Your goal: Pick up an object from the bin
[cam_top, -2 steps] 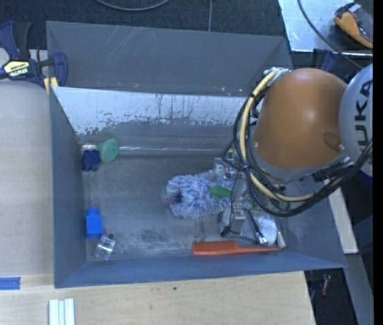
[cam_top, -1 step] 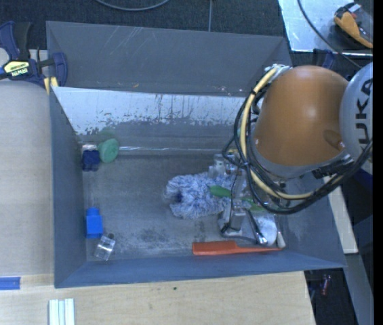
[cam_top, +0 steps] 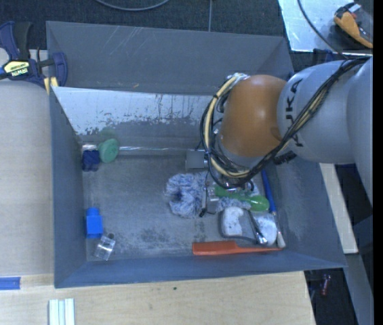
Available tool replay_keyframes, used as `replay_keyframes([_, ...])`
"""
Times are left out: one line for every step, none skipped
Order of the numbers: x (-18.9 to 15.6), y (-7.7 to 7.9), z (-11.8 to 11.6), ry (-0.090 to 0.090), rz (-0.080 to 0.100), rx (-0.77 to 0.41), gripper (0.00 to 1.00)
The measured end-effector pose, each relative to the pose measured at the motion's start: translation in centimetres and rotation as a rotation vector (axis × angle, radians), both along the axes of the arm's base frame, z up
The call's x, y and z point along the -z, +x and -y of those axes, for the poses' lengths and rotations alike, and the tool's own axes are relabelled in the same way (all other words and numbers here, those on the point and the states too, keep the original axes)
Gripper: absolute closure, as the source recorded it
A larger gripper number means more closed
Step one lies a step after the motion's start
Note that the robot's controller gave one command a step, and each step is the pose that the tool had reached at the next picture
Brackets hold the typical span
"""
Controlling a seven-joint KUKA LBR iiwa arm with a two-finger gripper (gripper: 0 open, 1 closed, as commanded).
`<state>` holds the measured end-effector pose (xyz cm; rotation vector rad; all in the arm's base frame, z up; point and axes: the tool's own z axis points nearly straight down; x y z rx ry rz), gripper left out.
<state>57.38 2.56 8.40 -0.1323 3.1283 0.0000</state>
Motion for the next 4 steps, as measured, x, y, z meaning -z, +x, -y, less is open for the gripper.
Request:
replay_keyframes([-7.5, 1.9, -0.2, 0.000, 0.014, -0.082, 0.00])
replay_keyframes([1.5, 0.5, 0.1, 0.000, -0.002, -0.015, 0.00])
replay_keyframes([1.3, 1.5, 0.4, -0.003, 0.021, -0.208, 0.00])
replay_keyframes([1.1, 0.9, 0.2, 0.000, 0.008, -0.023, 1.00])
